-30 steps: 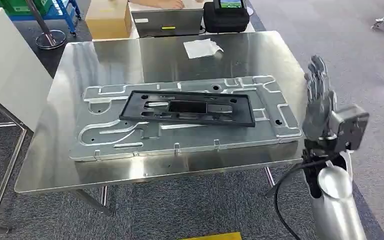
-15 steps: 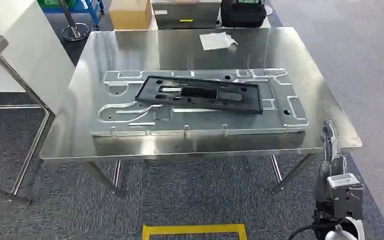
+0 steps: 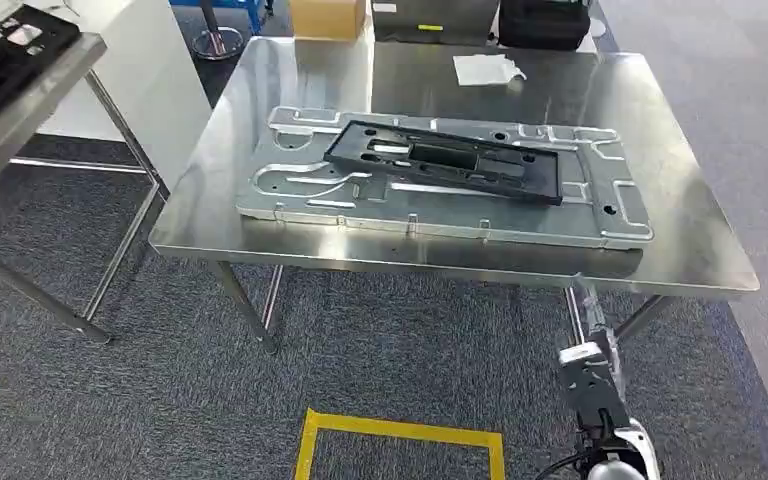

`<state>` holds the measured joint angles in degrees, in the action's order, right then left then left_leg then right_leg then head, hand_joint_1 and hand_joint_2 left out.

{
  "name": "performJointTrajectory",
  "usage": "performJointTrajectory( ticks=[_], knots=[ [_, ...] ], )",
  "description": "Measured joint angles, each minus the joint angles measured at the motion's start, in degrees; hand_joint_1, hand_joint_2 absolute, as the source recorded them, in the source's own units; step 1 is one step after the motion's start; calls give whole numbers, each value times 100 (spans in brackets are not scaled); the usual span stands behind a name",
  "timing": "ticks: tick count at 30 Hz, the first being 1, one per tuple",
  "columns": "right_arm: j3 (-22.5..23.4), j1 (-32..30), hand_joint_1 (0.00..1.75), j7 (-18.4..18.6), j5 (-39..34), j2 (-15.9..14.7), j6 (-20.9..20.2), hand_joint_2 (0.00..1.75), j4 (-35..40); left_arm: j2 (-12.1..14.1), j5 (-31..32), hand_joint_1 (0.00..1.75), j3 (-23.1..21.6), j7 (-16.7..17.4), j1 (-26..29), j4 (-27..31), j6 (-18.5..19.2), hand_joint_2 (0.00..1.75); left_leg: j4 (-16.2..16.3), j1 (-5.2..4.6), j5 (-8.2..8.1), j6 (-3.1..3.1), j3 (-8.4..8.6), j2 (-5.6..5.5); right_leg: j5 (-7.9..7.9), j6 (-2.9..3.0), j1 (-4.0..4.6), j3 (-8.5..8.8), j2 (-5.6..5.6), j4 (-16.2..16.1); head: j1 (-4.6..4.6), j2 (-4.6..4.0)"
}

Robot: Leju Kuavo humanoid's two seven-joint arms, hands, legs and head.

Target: Take the parts from the cabinet and place them on the table.

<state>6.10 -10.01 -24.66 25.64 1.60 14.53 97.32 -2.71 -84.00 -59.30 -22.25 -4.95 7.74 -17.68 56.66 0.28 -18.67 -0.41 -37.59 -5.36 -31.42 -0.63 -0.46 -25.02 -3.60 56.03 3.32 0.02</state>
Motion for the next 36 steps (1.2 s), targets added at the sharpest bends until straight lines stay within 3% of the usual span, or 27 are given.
performJointTrajectory(
  ticks=[1, 2, 3, 5, 6, 7, 9, 10, 11, 12, 13, 16, 17, 19, 21, 22, 23, 25, 26, 27, 28, 29, 31, 32, 33, 34, 36],
  knots=[
    [-50, 60, 0, 7, 9, 21, 20, 0, -238, 4, -2, 0, 0, 4, 43, -11, -15, 0, -38, -38, 84, -57, -51, -85, 92, 51, -29, -68, 89, -30, -4, -2],
    [-101, 139, 0, 9, 6, 59, 46, 0, -431, 2, -4, 0, 0, 2, 34, -13, -22, 0, 43, -14, -66, -64, -129, 22, 182, 99, -63, -147, 214, -49, 2, 0],
    [-123, 177, 0, 7, 2, 65, 59, 0, -613, -4, -4, 0, 0, 7, 28, -13, -39, 0, 260, -28, -443, -81, -220, 221, 258, 177, -60, -251, 249, -53, 20, -2],
    [-149, 216, 0, 0, -2, 109, 81, 0, -914, -11, -7, 0, 0, 11, 31, -13, -68, 0, 1131, 8, -1234, -147, -410, 430, 412, 182, -30, -424, 435, -37, 20, 0],
    [-151, 242, 0, 0, -2, 111, 83, 0, -1047, -11, -7, 0, 0, 11, 24, -13, -79, 0, 1567, 23, -1390, -180, -468, 461, 479, 173, -23, -525, 527, -23, 20, 0],
    [-156, 270, 0, 2, -2, 116, 83, 0, -1160, -13, -9, 0, 0, 11, 19, -13, -81, 0, 1848, 37, -1342, -204, -463, 478, 540, 163, -21, -629, 610, 5, 20, 0],
    [-166, 329, 0, 2, 33, 146, 83, 0, -1319, -15, -9, 0, 0, 15, 21, -13, -96, 0, 1791, 72, -889, -240, -167, 516, 646, 138, -23, -852, 773, 81, 20, 0],
    [-175, 366, 0, 18, 76, 160, 83, 0, -1387, -15, -9, 0, 0, 15, 17, -13, -98, 0, 1409, 86, -714, -242, 191, 578, 699, 116, -24, -971, 843, 129, 20, 0],
    [-177, 396, 0, 40, 125, 170, 83, 0, -1429, -15, -9, 0, 0, 17, 7, -13, -109, 0, 931, 89, -778, -227, 595, 714, 745, 90, -22, -1039, 891, 170, 20, 0],
    [-186, 410, 0, 64, 193, 181, 66, 0, -1466, -15, -9, 0, 0, 20, -11, -11, -114, 0, 366, 56, -1021, -202, 1107, 899, 771, 57, 4, -1076, 928, 207, 22, 0],
    [-195, 431, 0, 61, 247, 195, 48, 0, -1506, -15, -9, 0, 0, 20, -37, -11, -120, 0, -50, 22, -1180, -164, 1274, 909, 802, 27, -5, -1102, 991, 239, 22, 0],
    [-228, 548, 0, 83, 391, 251, -52, 0, -1821, -15, -13, 0, 0, 35, -25, -11, -144, 0, -79, -8, -1087, 54, 1114, 766, 994, -85, -20, -1111, 1181, 190, 20, 0],
    [-236, 571, 0, 85, 471, 256, -52, 0, -1935, -35, -13, 0, 0, 35, -4, -13, -155, 0, -100, 21, -972, 129, 1043, 747, 868, -154, -71, -1154, 977, 250, 22, 0],
    [-250, 604, 0, 127, 722, 282, -2, 0, -2212, -35, -15, 0, 0, 52, -2, -13, -168, 0, -97, 9, -799, 218, 829, 668, 61, -171, -68, -1303, 520, 788, 20, 0],
    [-250, 752, 0, 223, 1096, 282, 189, 0, -2761, -35, -15, 0, -7, 63, -16, -13, -186, 0, -82, -21, -608, 233, 601, 530, -453, -155, -50, -1447, 403, 1615, 20, 0],
    [-247, 849, 0, 292, 1347, 282, 401, 0, -3118, -35, -15, 0, -15, 83, -17, -13, -205, 0, -69, -31, -527, 231, 478, 465, -416, -137, -37, -1437, 396, 1851, 20, 0],
    [-247, 978, 0, 471, 1694, 286, 693, 0, -3535, -37, -13, 0, -22, 94, -15, -13, -238, 0, -56, -37, -464, 225, 355, 382, -177, -112, -18, -1344, 385, 1894, 20, 0],
    [-252, 1287, 0, 1069, 2587, 291, 1449, 0, -4582, -46, -15, 0, -28, 90, -19, -13, -295, 0, -12, -46, -322, 205, 147, 260, 330, -23, 25, -864, 313, 1404, 20, 0],
    [-271, 1430, 0, 1462, 3060, 284, 1808, 0, -5115, -53, -15, 0, -31, 83, -31, -13, -319, 0, 8, -43, -258, 190, 68, 193, 352, 48, 50, -505, 155, 947, 20, 0],
    [-326, 1538, 0, 1878, 3497, 244, 1999, 0, -5579, -72, -15, 0, -33, 81, -48, -11, -337, 0, 43, -68, -208, 165, 13, 136, 91, 120, 58, -90, -50, 375, 20, 0],
    [-385, 1610, 0, 2204, 3719, 238, 2116, 0, -5918, -79, -17, 0, -31, 76, -56, -11, -352, 0, 58, -74, -156, 147, -10, 61, -77, 115, 56, 112, -29, -40, 24, 0],
    [-409, 1678, 0, 2360, 3701, 218, 2014, 0, -6314, -85, -17, 0, -33, 68, -55, -11, -380, 0, 59, -67, -85, 116, -52, 23, -142, 107, 69, 102, 19, -98, 26, 0],
    [-359, 1713, 0, 2643, 3462, 218, 1592, 0, -6877, -72, -17, 0, -53, 120, 2, -18, -418, 0, -13, -85, 44, 25, -84, -111, -37, 179, 44, 75, 150, -132, 22, 0],
    [-308, 1705, 0, 2866, 3333, 210, 1337, 0, -7154, -57, -18, 0, -70, 162, 6, -31, -426, 0, 33, -59, -7, 39, -116, -21, 33, 201, 15, 49, 251, -153, 22, 0],
    [-214, 1626, 0, 3098, 3142, 166, 1020, 0, -7405, -59, -17, 0, -92, 212, 13, -31, -437, 0, 255, -69, -349, 11, -216, 220, 75, 256, 15, -3, 317, -155, 22, 0],
    [-117, 1507, 0, 3189, 2993, 138, 862, 0, -7574, -61, -18, 0, -127, 243, 11, -31, -442, 0, 622, -40, -700, -39, -331, 361, 101, 255, 18, -42, 415, -152, 22, 0],
    [44, 1287, 0, 3222, 2885, 96, 761, 0, -7855, -61, -18, 0, -162, 258, 9, -31, -457, 0, 1535, 19, -1180, -134, -588, 483, 148, 240, 24, -122, 604, -135, 22, 0]
  ],
)
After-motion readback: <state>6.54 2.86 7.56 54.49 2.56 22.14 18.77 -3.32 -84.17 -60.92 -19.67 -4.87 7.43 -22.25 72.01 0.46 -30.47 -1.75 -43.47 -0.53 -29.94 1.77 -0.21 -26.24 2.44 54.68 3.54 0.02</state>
